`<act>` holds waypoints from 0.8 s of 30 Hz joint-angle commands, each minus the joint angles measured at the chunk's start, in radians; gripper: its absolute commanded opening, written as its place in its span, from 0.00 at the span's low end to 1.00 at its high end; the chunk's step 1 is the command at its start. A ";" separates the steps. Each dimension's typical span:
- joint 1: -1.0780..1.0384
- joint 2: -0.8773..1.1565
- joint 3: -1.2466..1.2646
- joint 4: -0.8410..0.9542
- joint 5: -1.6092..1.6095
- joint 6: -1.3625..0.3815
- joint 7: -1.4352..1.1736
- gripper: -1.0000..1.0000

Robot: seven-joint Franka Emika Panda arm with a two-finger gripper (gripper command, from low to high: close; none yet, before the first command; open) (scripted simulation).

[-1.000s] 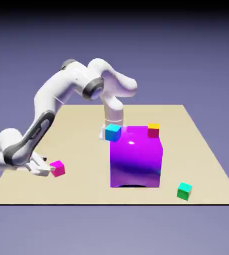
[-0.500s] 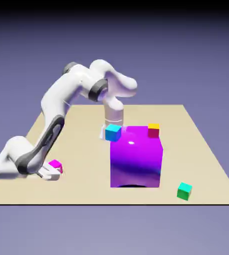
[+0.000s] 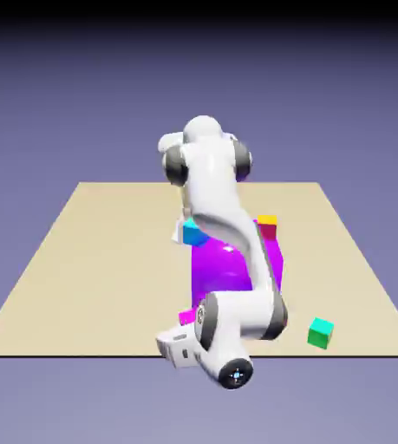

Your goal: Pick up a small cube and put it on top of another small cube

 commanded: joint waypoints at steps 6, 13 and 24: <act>0.143 0.045 0.207 0.103 -0.262 -0.049 -0.049 0.00; 0.309 0.097 0.449 0.223 -0.567 -0.106 -0.104 0.00; 0.230 0.061 0.547 0.010 -0.651 -0.010 -0.017 0.00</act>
